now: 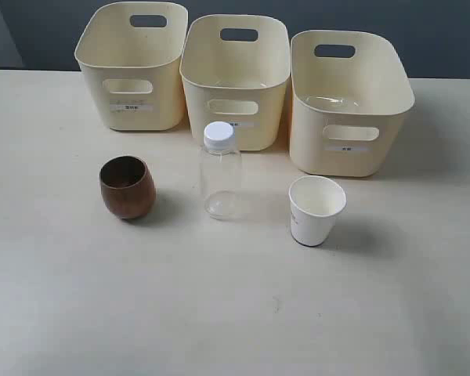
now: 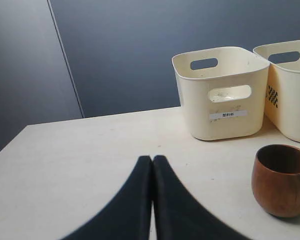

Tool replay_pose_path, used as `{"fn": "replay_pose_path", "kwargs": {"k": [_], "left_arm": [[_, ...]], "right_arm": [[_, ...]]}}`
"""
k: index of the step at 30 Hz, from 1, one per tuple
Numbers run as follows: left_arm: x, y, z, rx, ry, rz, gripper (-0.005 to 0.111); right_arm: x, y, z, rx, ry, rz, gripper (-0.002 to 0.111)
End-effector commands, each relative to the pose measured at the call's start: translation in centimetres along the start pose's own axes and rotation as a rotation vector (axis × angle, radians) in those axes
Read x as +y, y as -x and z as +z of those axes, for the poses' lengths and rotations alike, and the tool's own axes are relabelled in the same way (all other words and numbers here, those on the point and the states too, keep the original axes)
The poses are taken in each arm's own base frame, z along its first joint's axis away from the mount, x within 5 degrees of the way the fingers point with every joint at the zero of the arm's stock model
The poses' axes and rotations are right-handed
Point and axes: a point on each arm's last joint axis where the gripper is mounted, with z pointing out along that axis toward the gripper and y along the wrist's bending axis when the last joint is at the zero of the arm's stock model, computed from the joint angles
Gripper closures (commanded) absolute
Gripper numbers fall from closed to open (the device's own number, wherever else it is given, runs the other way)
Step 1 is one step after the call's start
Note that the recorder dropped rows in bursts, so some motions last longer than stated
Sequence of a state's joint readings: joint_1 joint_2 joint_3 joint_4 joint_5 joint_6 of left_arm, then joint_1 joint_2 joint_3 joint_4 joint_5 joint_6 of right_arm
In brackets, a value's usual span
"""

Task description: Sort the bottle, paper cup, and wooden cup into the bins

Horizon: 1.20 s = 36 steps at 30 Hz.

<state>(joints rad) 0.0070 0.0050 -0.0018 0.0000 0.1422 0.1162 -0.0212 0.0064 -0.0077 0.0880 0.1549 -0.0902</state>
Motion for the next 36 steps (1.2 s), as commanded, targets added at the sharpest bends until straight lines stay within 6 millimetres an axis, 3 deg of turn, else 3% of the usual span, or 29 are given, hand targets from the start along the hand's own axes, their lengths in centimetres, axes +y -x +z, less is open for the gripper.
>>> {"fn": "replay_pose_path", "kwargs": {"k": [1, 36], "left_arm": [[0.01, 0.03, -0.03, -0.01, 0.002, -0.002, 0.107], [0.01, 0.03, -0.03, -0.01, 0.002, -0.002, 0.107]], "right_arm": [[-0.05, -0.14, -0.01, -0.008, -0.008, -0.003, 0.109], [-0.05, 0.21, -0.01, -0.047, -0.008, 0.02, 0.109]]}}
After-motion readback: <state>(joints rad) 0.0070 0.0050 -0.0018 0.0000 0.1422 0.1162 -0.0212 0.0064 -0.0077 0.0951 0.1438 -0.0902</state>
